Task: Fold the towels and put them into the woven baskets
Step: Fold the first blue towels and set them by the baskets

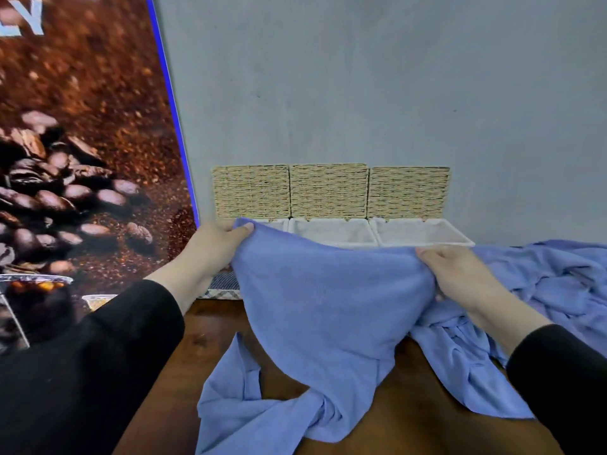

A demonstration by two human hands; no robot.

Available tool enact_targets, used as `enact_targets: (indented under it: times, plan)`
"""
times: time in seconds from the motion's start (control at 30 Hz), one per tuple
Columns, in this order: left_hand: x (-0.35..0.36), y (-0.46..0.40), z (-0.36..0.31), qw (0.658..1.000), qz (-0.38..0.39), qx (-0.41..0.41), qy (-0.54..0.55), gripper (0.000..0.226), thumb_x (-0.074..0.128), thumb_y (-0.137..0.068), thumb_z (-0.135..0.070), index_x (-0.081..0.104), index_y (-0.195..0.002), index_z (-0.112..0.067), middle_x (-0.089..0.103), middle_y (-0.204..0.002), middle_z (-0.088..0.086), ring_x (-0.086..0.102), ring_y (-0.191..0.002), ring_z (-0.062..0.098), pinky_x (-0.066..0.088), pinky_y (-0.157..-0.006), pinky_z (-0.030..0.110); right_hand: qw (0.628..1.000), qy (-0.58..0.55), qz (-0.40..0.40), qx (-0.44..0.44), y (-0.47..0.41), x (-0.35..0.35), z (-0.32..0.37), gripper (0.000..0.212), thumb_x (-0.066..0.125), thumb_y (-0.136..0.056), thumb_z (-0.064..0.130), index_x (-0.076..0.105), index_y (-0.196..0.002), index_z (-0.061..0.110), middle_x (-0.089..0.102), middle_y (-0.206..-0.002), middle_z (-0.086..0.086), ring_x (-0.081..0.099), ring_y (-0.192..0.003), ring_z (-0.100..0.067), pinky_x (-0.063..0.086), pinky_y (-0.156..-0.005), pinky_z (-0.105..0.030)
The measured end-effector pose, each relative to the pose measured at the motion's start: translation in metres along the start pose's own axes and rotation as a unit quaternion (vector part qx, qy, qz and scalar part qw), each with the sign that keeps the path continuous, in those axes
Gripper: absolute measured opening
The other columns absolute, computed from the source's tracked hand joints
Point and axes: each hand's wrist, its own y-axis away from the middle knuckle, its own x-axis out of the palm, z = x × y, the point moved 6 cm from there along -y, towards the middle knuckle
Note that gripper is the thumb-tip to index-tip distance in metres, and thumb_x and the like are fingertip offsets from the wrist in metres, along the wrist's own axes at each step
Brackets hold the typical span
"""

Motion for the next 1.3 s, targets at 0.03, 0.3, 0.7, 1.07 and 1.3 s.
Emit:
enact_targets:
  times: [0.03, 0.3, 0.7, 1.07, 1.3]
  plan:
    - [0.003, -0.003, 0.002, 1.000, 0.002, 0.005, -0.007, 0.032, 0.060, -0.101, -0.034, 0.074, -0.084, -0.011, 0.068, -0.074, 0.003, 0.060, -0.068, 0.021, 0.044, -0.064, 0.033, 1.000, -0.009, 0.003, 0.008, -0.005, 0.003, -0.008, 0.047, 0.052, -0.104, 0.029, 0.055, -0.081, -0.012, 0.050, -0.061, -0.017, 0.046, -0.055, -0.023, 0.034, -0.053, -0.030]
    - [0.015, -0.067, -0.031, 0.993, -0.055, 0.040, -0.099, 0.036, 0.048, -0.106, -0.034, 0.048, -0.075, -0.014, 0.044, -0.054, 0.005, 0.038, -0.041, 0.020, 0.028, -0.046, 0.025, 0.968, -0.247, -0.036, 0.028, -0.058, 0.009, 0.003, 0.021, 0.053, -0.105, 0.021, 0.062, -0.089, 0.010, 0.059, -0.084, -0.016, 0.059, -0.070, -0.027, 0.055, -0.052, -0.029]
    - [0.096, -0.005, 0.045, 0.951, 0.092, 0.052, -0.291, 0.040, 0.056, -0.097, -0.055, 0.066, -0.082, -0.020, 0.068, -0.073, 0.003, 0.065, -0.072, 0.021, 0.053, -0.069, 0.036, 0.976, 0.136, 0.146, -0.086, -0.019, 0.115, -0.024, 0.028, 0.066, -0.097, 0.039, 0.066, -0.120, 0.024, 0.069, -0.107, 0.009, 0.062, -0.091, -0.009, 0.050, -0.076, -0.028]
    - [0.129, 0.054, 0.103, 0.900, 0.070, 0.127, -0.412, 0.031, 0.057, -0.097, -0.025, 0.060, -0.068, -0.015, 0.060, -0.067, 0.005, 0.058, -0.063, 0.023, 0.053, -0.063, 0.044, 0.956, 0.226, 0.157, -0.104, 0.042, 0.181, -0.037, 0.010, 0.058, -0.099, 0.040, 0.057, -0.097, 0.030, 0.053, -0.101, 0.008, 0.053, -0.103, -0.017, 0.038, -0.089, -0.039]
    - [0.081, 0.047, 0.054, 0.972, -0.031, 0.136, -0.187, 0.020, 0.059, -0.100, -0.022, 0.068, -0.083, -0.017, 0.067, -0.075, -0.005, 0.061, -0.072, 0.013, 0.046, -0.067, 0.032, 0.997, -0.014, 0.012, -0.072, 0.032, 0.126, -0.022, 0.018, 0.052, -0.100, 0.024, 0.048, -0.087, 0.011, 0.057, -0.071, -0.007, 0.057, -0.071, -0.028, 0.042, -0.065, -0.040]
